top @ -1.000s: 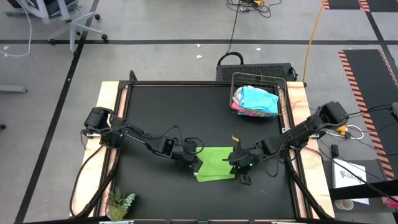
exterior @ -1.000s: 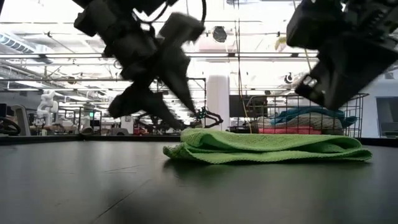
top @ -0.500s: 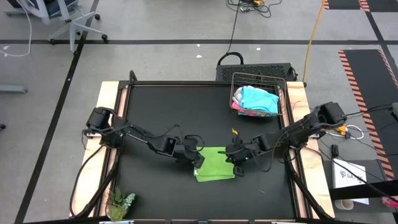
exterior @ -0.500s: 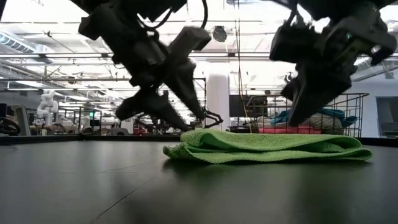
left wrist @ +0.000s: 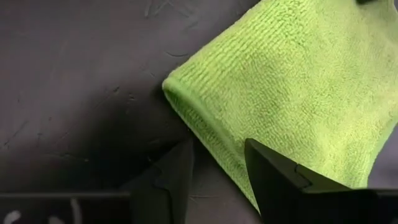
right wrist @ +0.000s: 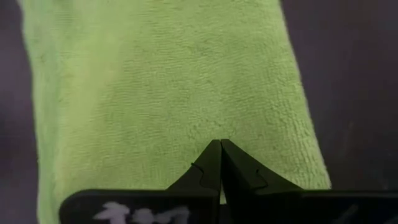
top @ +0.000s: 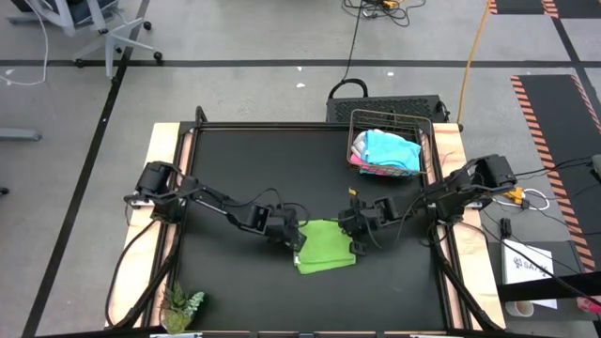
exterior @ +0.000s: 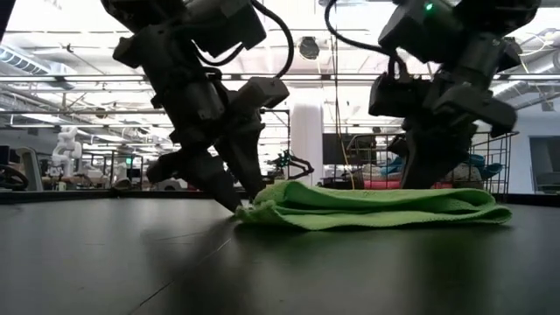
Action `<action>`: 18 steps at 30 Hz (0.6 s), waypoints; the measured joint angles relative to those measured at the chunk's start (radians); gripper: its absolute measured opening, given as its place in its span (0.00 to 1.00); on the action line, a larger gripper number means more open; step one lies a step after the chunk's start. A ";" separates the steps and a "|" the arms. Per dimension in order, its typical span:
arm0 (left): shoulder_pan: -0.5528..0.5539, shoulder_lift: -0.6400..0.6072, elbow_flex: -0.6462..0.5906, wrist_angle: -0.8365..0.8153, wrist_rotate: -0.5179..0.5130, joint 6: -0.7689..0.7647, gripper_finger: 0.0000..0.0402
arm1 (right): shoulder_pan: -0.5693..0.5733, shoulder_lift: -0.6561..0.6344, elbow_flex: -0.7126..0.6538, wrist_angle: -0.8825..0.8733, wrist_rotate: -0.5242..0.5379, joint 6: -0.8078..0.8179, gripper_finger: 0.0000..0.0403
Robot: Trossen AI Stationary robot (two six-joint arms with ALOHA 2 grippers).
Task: Fold microfiber towels
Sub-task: Fold the green towel, then put the green folded towel into the gold wire basket
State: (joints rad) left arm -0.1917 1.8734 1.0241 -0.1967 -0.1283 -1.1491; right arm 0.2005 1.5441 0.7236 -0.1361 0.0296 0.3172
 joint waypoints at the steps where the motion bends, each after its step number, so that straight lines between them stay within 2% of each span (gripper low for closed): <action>1: 0.009 0.000 0.000 0.000 0.011 0.007 0.38 | -0.011 0.000 0.000 0.001 0.000 -0.008 0.00; 10: 0.070 -0.020 -0.005 0.000 0.005 0.074 0.38 | -0.043 -0.022 0.000 0.010 -0.031 -0.009 0.00; 18: 0.043 -0.124 -0.007 -0.047 -0.028 0.048 0.38 | -0.014 -0.160 0.001 -0.010 0.001 0.053 0.00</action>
State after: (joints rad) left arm -0.1489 1.7495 1.0168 -0.2434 -0.1567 -1.1015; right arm 0.1863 1.3841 0.7242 -0.1458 0.0307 0.3706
